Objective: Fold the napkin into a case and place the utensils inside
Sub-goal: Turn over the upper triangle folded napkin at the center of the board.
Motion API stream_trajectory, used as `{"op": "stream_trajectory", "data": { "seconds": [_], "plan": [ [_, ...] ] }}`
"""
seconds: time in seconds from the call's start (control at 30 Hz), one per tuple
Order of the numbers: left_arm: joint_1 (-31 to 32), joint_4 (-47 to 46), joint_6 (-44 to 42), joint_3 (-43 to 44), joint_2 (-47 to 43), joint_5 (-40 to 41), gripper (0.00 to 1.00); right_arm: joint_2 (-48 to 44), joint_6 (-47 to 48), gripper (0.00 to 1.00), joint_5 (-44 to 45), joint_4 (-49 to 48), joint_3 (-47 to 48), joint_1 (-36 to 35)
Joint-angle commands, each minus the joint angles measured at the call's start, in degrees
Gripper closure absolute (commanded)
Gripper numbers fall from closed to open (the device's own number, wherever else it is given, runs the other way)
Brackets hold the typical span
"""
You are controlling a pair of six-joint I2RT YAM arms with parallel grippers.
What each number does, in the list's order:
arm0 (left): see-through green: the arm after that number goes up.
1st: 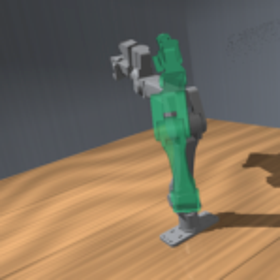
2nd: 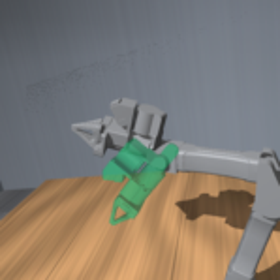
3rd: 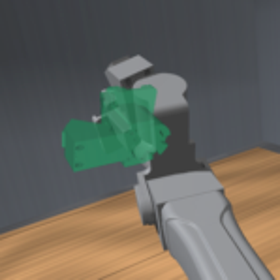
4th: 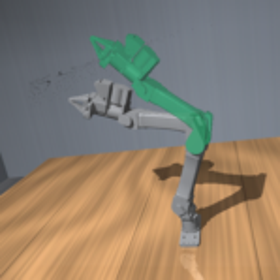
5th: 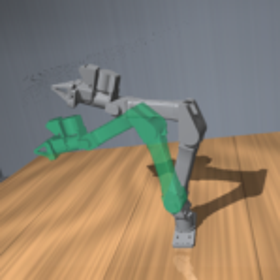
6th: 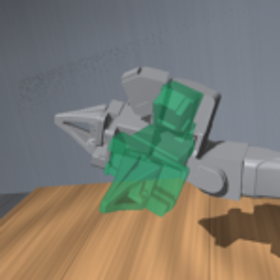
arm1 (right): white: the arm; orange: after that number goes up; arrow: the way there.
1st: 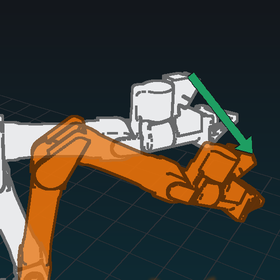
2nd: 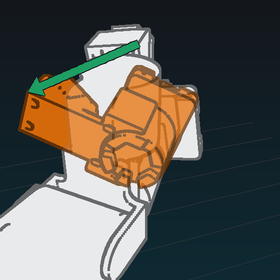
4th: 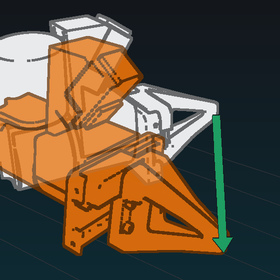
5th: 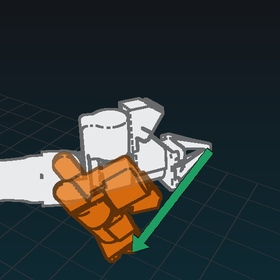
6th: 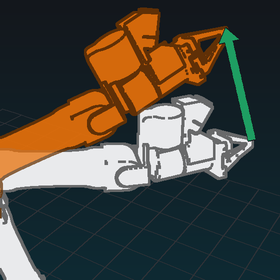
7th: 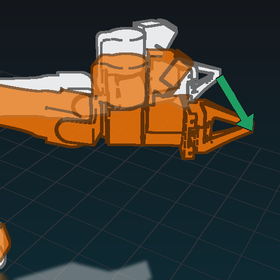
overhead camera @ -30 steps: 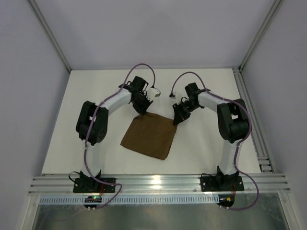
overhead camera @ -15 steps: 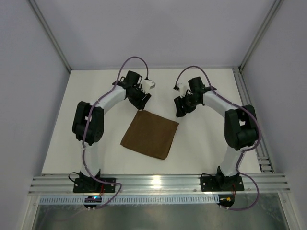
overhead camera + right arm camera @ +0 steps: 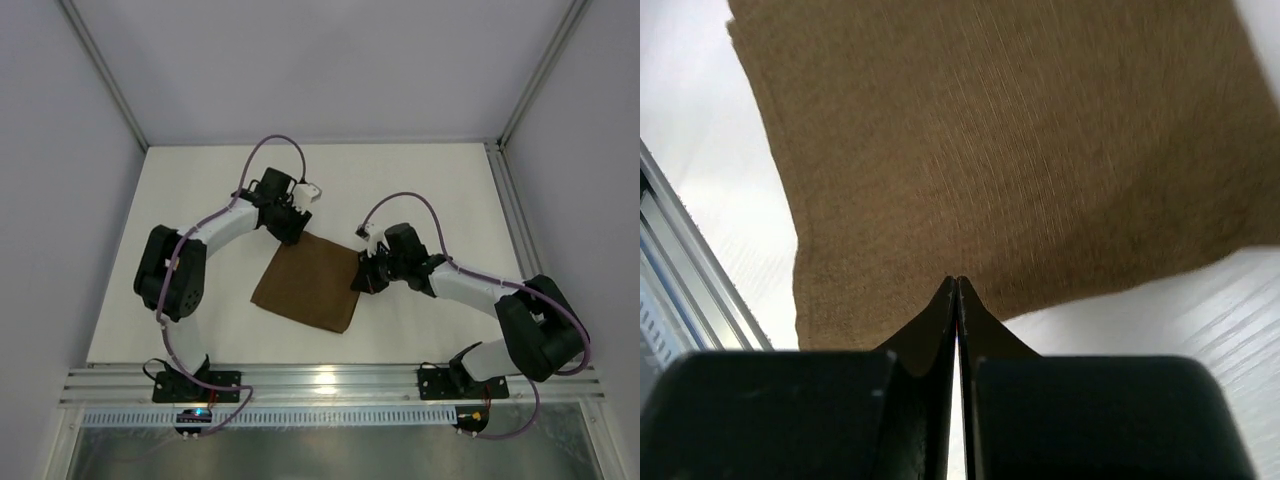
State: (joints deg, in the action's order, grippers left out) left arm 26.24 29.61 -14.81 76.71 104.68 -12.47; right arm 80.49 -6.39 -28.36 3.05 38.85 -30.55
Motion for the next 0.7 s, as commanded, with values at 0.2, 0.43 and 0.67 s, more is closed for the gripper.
{"op": "stream_trajectory", "data": {
  "seconds": [0.2,0.43,0.67],
  "plan": [
    [1.0,-4.5,5.0,4.7,10.1,7.5,0.59,4.4,-10.6,0.97,-1.1,-16.3,-8.2,0.6],
    [1.0,-4.4,6.1,5.5,10.0,6.0,0.58,1.1,-8.2,0.97,0.0,-10.6,-8.0,0.5],
    [1.1,-1.0,7.0,7.8,5.3,4.1,0.56,-6.2,-3.6,0.95,2.7,-0.9,-2.6,-1.9]
  ]
}}
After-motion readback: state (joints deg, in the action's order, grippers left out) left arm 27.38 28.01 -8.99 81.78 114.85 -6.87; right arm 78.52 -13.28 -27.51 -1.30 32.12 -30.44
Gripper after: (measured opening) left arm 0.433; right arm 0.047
